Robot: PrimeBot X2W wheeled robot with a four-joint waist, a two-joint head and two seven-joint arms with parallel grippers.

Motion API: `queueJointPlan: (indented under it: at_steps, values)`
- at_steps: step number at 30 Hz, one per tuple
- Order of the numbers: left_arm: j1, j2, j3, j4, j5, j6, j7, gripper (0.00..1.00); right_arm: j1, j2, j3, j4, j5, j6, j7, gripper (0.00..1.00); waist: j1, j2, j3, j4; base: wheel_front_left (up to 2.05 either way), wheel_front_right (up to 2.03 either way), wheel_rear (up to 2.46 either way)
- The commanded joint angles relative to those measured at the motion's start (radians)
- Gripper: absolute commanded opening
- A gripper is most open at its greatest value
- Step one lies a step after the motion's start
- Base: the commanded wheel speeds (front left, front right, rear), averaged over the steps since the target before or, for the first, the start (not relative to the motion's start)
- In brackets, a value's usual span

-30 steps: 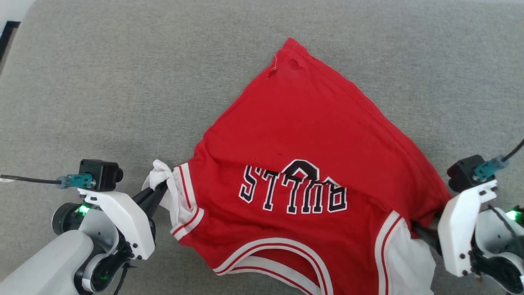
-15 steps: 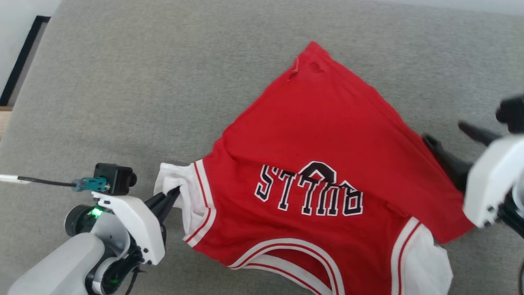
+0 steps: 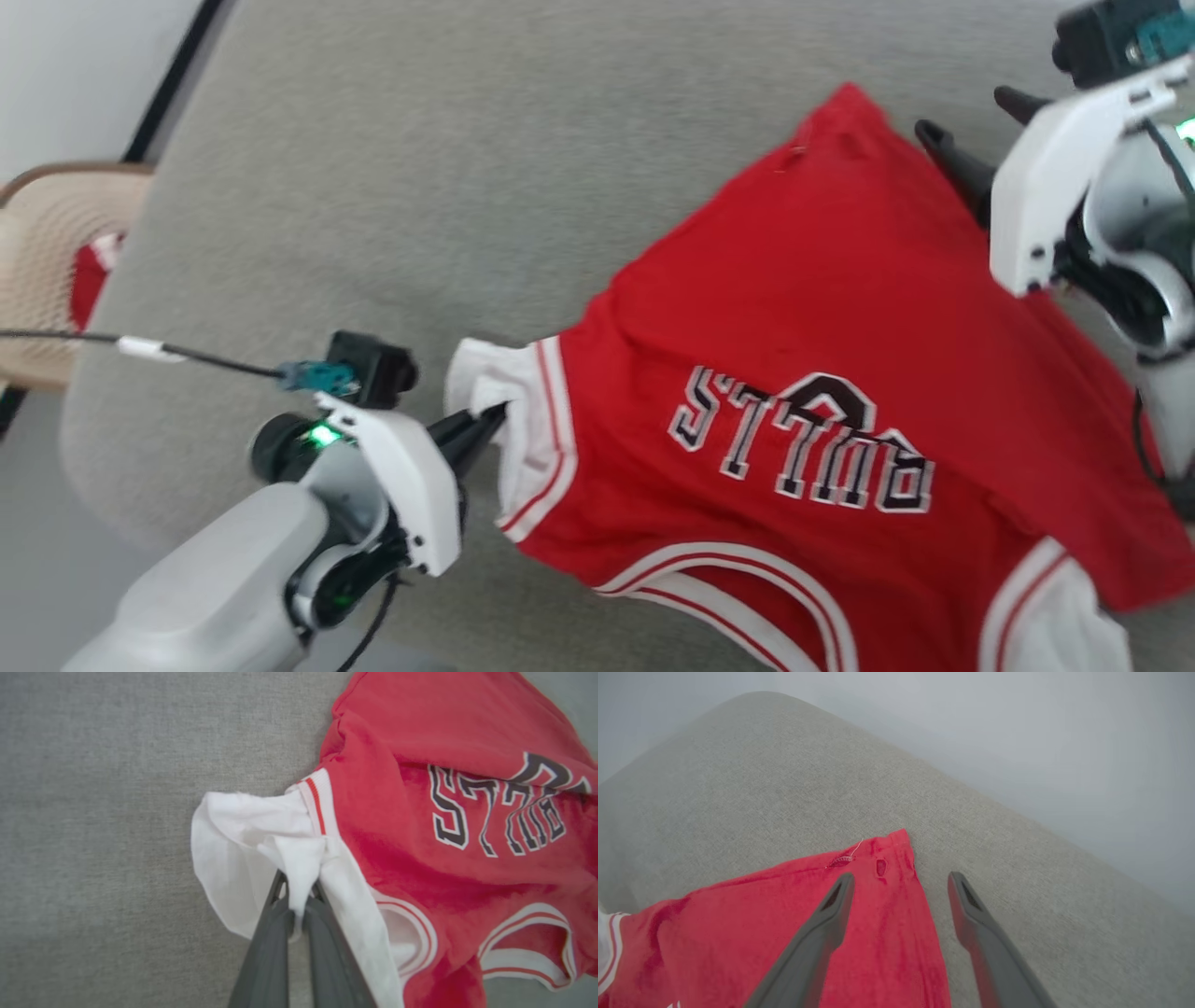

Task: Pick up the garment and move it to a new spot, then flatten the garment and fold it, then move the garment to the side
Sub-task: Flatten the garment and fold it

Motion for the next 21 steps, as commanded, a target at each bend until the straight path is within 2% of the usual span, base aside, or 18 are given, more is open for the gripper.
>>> queueJointPlan:
  at_steps: [1, 6, 11, 12, 16, 21]
  values:
    - [-0.03, -0.023, -0.011, 0.021, 0.011, -0.016, 0.006, 0.0, -0.057, -0.002, 0.029, 0.092, 0.006, 0.0, -0.017, 1.0, 0.0, 0.0, 0.018, 0.057, 0.0, 0.0, 0.0]
    - [-0.075, -0.089, -0.039, 0.074, 0.028, -0.051, 0.011, 0.0, -0.18, -0.005, 0.108, 0.339, 0.018, 0.0, -0.015, 1.0, 0.0, 0.0, 0.034, 0.118, 0.0, 0.0, 0.0]
    - [-0.106, -0.136, -0.059, 0.123, 0.032, -0.079, 0.005, 0.0, -0.273, -0.022, 0.192, 0.535, 0.004, 0.0, 0.001, 1.0, 0.0, 0.0, 0.048, 0.163, 0.0, 0.0, 0.0]
    - [-0.106, -0.136, -0.059, 0.123, 0.032, -0.079, 0.005, 0.0, -0.273, -0.022, 0.192, 0.535, 0.004, 0.0, 0.001, 1.0, 0.0, 0.0, 0.048, 0.163, 0.0, 0.0, 0.0]
    - [-0.124, -0.161, -0.068, 0.158, 0.027, -0.095, -0.005, 0.0, -0.3, -0.021, 0.246, 0.676, 0.009, 0.0, 0.029, 1.0, 0.0, 0.0, 0.059, 0.184, 0.0, 0.0, 0.0]
    - [-0.143, -0.178, -0.081, 0.194, 0.017, -0.104, -0.015, 0.0, -0.253, -0.01, 0.312, 0.828, 0.053, 0.0, 0.133, 1.0, 0.0, 0.0, 0.064, 0.193, 0.0, 0.0, 0.0]
